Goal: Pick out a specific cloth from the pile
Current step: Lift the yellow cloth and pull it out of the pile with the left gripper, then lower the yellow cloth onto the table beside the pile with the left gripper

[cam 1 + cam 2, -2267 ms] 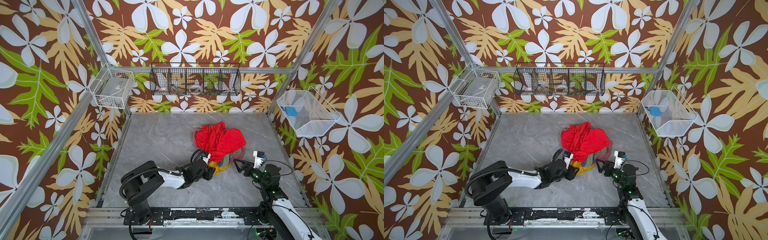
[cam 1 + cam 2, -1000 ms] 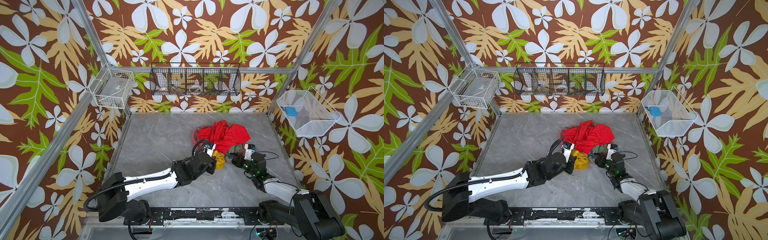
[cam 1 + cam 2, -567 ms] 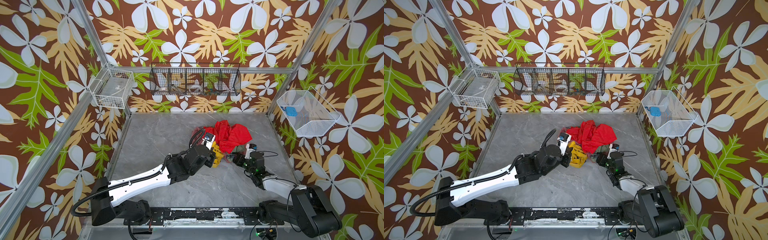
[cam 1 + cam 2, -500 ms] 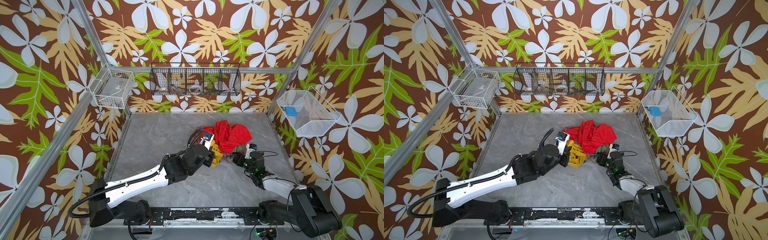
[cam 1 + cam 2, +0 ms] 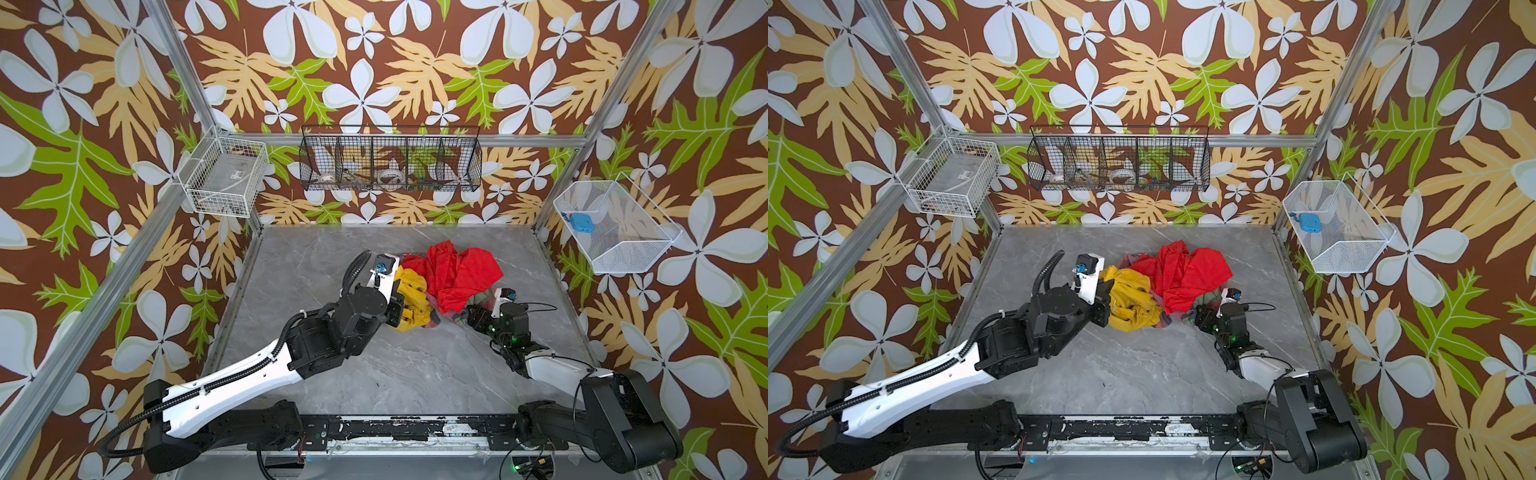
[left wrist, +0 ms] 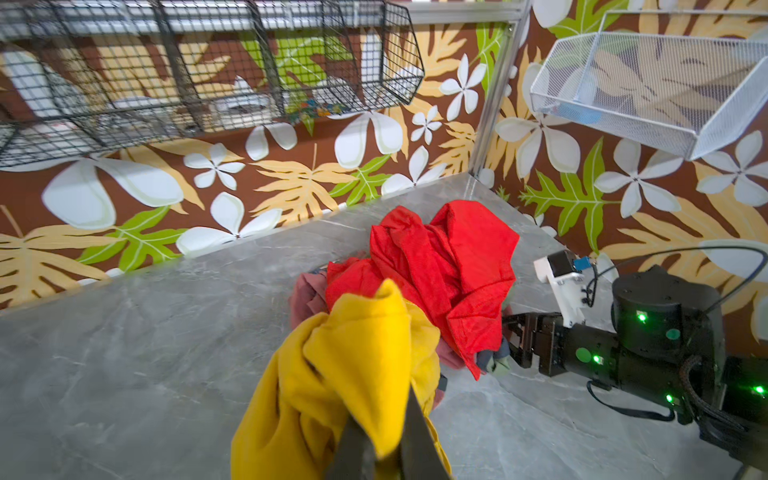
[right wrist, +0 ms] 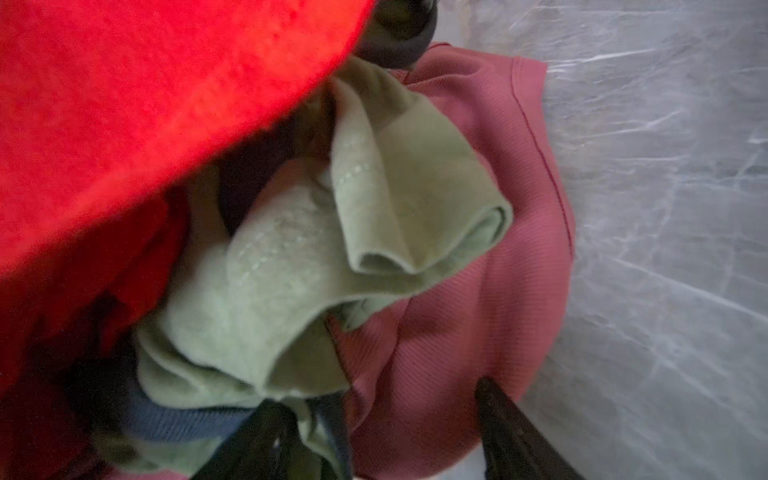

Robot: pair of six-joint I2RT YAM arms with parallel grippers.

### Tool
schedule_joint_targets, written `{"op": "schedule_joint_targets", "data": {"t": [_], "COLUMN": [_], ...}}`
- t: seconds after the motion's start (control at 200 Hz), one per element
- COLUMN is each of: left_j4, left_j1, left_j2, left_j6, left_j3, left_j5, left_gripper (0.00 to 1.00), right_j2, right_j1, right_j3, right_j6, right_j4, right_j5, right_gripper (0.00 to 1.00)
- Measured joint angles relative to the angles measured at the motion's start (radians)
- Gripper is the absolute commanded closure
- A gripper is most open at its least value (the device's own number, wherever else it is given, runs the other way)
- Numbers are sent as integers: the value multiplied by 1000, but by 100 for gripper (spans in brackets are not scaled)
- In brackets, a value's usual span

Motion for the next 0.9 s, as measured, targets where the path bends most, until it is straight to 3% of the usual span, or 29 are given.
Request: {"op": "schedule_joint_targets", "data": {"t": [0.22,0.541,0.901], "left_j4": [-39,-54,5], "left_j1": [0,0,0], "left_j2": [-47,-111,-117], "left_j6": [44,143,300], "left_j3": [50,128,208], "left_j5": [-140,-364,-481], "left_gripper": [100,100,100], "right_j2": [6,-33,-38], "right_j1": [0,0,-1], "right_j3": [10,9,9], "right_j6": [-5,-29,-45], "right_j4": [-11,-19,-48], "right_j5": [0,40,67], "right_gripper": [24,21,20]}}
